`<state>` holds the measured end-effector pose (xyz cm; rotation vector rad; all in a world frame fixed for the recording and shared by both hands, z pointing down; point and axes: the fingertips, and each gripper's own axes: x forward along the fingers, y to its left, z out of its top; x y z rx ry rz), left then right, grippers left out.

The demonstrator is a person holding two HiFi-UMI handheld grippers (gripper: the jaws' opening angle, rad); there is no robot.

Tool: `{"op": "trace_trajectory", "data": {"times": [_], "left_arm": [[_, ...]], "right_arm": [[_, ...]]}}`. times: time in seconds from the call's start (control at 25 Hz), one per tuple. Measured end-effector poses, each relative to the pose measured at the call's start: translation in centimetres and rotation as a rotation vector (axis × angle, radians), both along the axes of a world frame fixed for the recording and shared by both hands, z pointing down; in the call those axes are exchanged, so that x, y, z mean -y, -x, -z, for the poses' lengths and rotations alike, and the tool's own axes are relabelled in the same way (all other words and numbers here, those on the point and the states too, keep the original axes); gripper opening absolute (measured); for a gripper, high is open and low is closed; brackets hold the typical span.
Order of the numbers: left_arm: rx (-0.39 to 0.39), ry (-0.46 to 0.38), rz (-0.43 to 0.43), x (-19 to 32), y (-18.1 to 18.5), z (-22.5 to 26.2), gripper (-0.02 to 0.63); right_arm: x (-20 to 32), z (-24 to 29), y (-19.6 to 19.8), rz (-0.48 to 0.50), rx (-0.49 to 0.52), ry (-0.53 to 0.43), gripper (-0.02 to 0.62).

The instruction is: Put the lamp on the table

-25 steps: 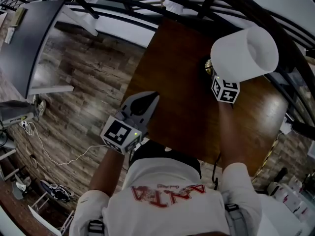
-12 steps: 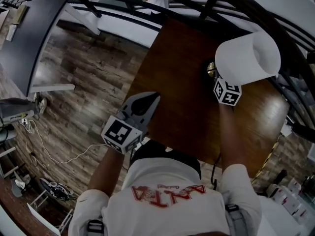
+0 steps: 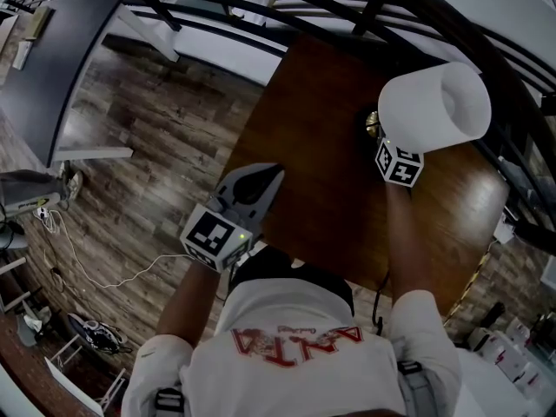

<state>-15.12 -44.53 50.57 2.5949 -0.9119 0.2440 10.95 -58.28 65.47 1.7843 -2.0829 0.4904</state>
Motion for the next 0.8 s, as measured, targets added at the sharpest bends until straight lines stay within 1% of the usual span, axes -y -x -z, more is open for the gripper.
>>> {"op": "trace_trajectory", "data": {"times": [0.12, 0.32, 0.56, 0.8], "left_arm": [[0.011, 0.008, 0.012, -0.1, 0.9, -0.2, 0.009], [0.015, -0.003, 0.021, -0.4, 1.2, 0.3, 0.009], [0.013, -0.042, 0.011, -3.3, -1.5, 2.8, 0.009], [0.012, -0.081, 0.031, -5.2, -2.8, 4.8, 0.009]], "right_arm": [[-0.2, -0.6, 0.3, -0.001, 0.029, 0.027, 0.115], [-2.1, 0.1, 1.0, 0.038, 0.037, 0.018, 0.132], [-8.4, 2.0, -0.4, 0.054, 0.096, 0.024, 0.133], [-12.1, 4.9, -0.6, 0.092, 0.119, -0.004, 0.132]]}}
